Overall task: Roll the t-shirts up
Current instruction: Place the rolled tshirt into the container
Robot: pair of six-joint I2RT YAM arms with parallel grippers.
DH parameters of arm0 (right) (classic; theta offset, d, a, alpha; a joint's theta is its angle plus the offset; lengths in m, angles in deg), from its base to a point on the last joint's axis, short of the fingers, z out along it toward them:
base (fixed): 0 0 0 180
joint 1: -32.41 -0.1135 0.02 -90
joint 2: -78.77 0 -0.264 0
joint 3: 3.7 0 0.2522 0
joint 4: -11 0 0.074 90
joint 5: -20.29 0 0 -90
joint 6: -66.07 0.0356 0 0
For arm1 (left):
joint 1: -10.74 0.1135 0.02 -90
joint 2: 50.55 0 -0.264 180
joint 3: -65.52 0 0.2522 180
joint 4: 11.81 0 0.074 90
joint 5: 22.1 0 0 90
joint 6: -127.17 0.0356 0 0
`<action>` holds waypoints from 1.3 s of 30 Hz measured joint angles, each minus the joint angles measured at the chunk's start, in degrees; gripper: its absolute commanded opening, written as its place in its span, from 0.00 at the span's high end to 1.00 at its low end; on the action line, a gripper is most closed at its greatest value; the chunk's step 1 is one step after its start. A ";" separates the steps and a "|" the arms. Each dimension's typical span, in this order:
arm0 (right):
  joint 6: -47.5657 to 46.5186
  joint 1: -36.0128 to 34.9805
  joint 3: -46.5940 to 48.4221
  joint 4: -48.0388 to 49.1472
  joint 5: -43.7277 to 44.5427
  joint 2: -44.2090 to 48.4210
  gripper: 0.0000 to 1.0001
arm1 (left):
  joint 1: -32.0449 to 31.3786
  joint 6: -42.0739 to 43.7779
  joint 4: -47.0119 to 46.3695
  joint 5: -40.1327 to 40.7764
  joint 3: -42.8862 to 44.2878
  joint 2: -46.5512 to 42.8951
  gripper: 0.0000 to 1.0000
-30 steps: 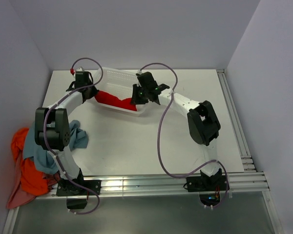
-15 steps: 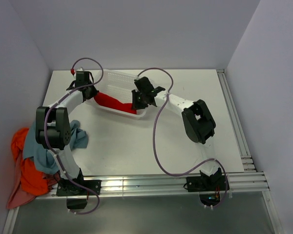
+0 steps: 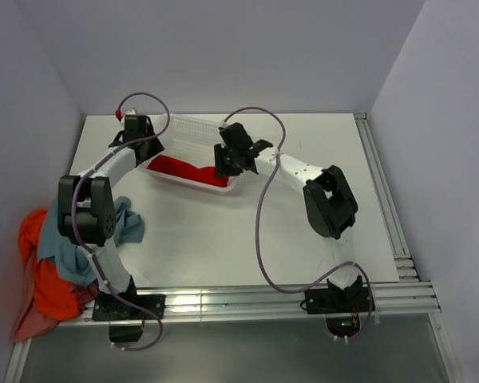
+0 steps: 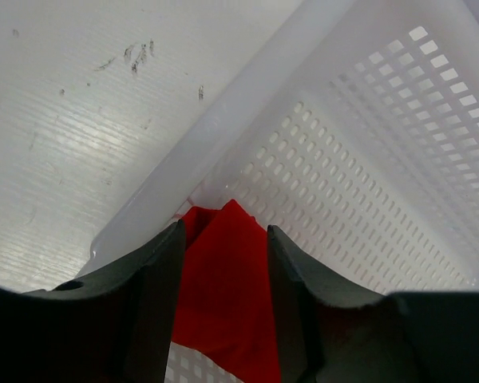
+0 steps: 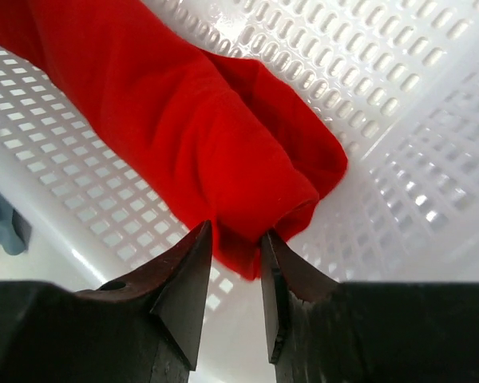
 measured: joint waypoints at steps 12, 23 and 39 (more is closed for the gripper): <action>-0.61 -0.35 -0.31 -1.31 0.39 3.08 0.57 | -1.07 1.64 -0.17 1.14 0.92 -3.23 0.53; -1.46 -0.46 5.99 -4.76 2.34 1.77 0.83 | -4.70 3.17 -1.07 -2.97 3.93 -1.99 0.57; -1.75 0.46 18.34 -5.68 4.09 -16.59 0.92 | -4.74 3.54 -0.94 -7.45 8.59 11.96 0.80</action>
